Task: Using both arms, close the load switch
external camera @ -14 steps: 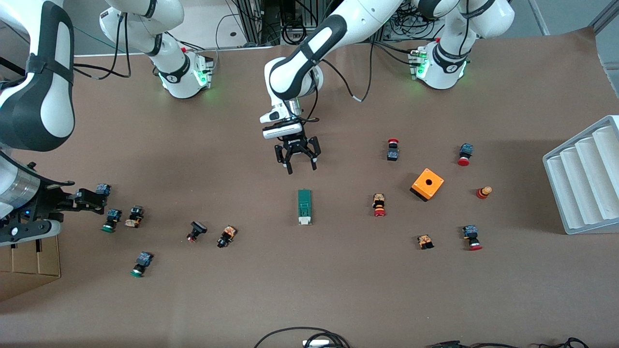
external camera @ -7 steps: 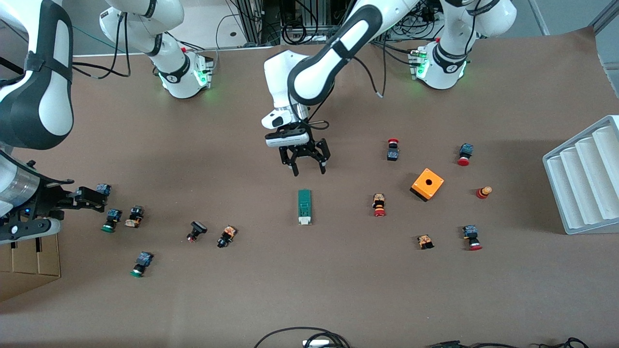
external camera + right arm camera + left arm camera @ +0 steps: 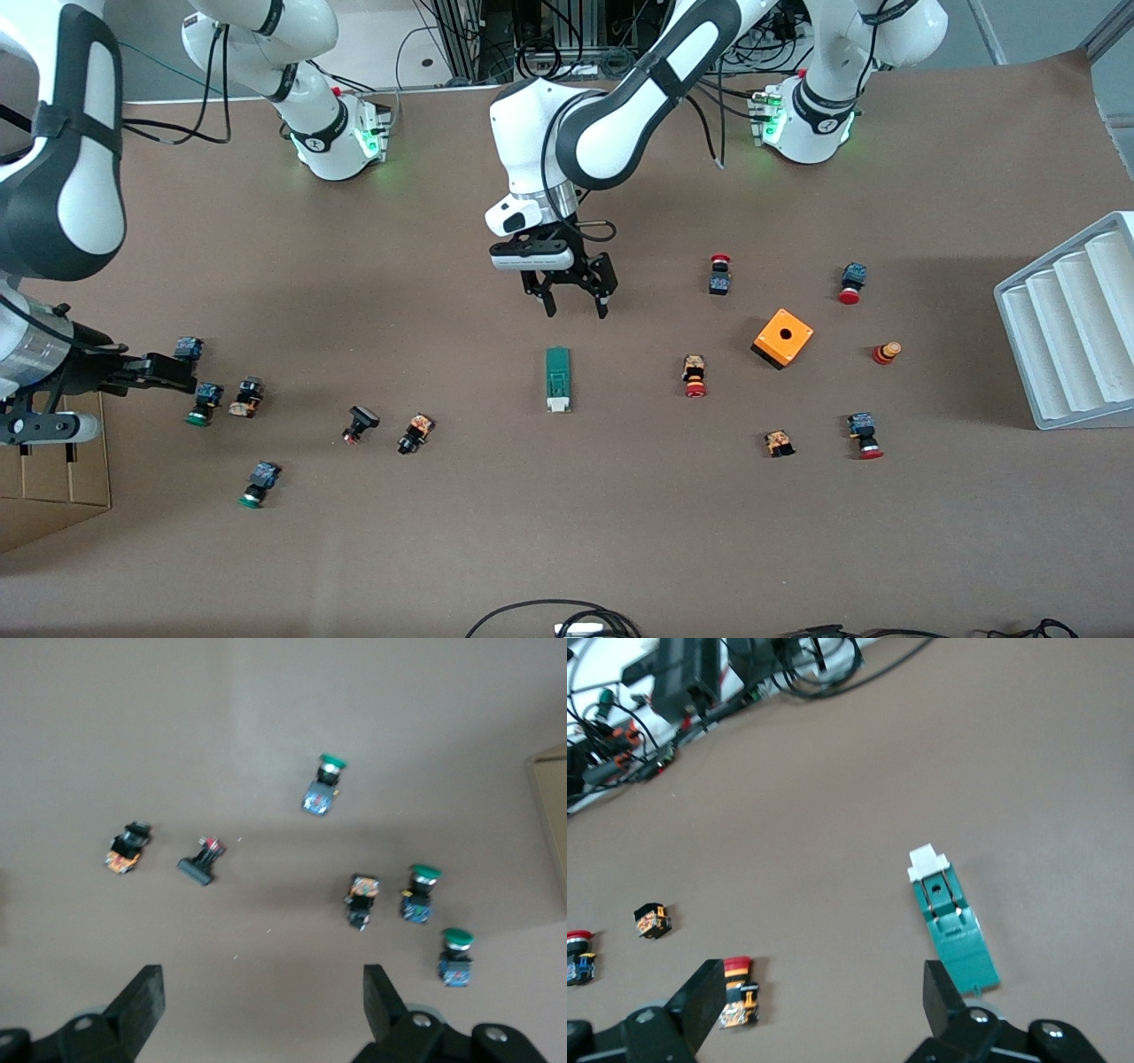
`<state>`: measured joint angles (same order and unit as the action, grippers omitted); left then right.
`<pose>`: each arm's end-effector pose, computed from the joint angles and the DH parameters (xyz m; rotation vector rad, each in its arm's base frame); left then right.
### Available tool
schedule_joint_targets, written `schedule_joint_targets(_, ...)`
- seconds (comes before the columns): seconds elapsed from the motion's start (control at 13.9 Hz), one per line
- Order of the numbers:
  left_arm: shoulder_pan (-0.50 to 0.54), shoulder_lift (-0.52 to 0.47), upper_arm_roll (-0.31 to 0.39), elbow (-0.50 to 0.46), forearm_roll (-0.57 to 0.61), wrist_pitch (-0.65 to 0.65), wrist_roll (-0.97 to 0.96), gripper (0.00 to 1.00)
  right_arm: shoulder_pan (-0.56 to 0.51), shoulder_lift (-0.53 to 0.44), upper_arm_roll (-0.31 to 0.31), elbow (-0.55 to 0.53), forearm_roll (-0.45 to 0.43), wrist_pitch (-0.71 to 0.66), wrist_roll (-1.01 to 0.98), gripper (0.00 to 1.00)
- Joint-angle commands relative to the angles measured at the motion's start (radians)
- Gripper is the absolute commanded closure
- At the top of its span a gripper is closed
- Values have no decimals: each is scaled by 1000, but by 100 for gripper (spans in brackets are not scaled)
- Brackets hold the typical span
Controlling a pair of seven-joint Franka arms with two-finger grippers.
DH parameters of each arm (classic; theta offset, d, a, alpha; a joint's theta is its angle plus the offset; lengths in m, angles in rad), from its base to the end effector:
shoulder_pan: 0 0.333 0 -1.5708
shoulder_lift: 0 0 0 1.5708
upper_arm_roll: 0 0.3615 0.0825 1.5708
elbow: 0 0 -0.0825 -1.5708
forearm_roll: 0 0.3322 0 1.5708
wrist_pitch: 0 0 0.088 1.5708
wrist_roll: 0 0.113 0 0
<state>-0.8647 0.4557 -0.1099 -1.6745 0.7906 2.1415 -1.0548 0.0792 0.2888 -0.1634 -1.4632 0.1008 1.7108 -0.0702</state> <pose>0.4049 -0.5164 0.4147 -2.6945 0.4675 -0.7535 0.6060 -0.0263 0.5628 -3.0851 0.0373 0.0511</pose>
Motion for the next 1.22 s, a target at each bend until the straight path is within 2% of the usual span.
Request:
schedule_joint_targets(0.0,50,-69,-1,-21,-118,5,177,1,-73,-32,96,3,-70,-34,27,0)
schedule_joint_targets(0.22,90,-106,-1,-21,-181,-8,272,1,-79,-77,97,-5,-93,-66,49,0)
schedule_joint_targets(0.36,125,-141,-1,-21,-253,-35,382,1,-72,-77,96,1,-96,-109,50,0)
schedule_joint_targets(0.65,197,-202,1,-7,-407,-130,568,0,-73,-71,96,1,-96,-103,52,0)
schedule_joint_targets(0.79,242,-216,1,21,-473,-193,649,0,-78,-71,96,1,-92,-103,35,0)
schedule_joint_targets(1.01,327,-218,1,102,-608,-320,763,0,-110,-72,84,1,-7,-112,36,0)
schedule_joint_targets(1.15,403,-218,1,147,-681,-394,837,0,-99,-68,90,1,-13,-112,46,0)
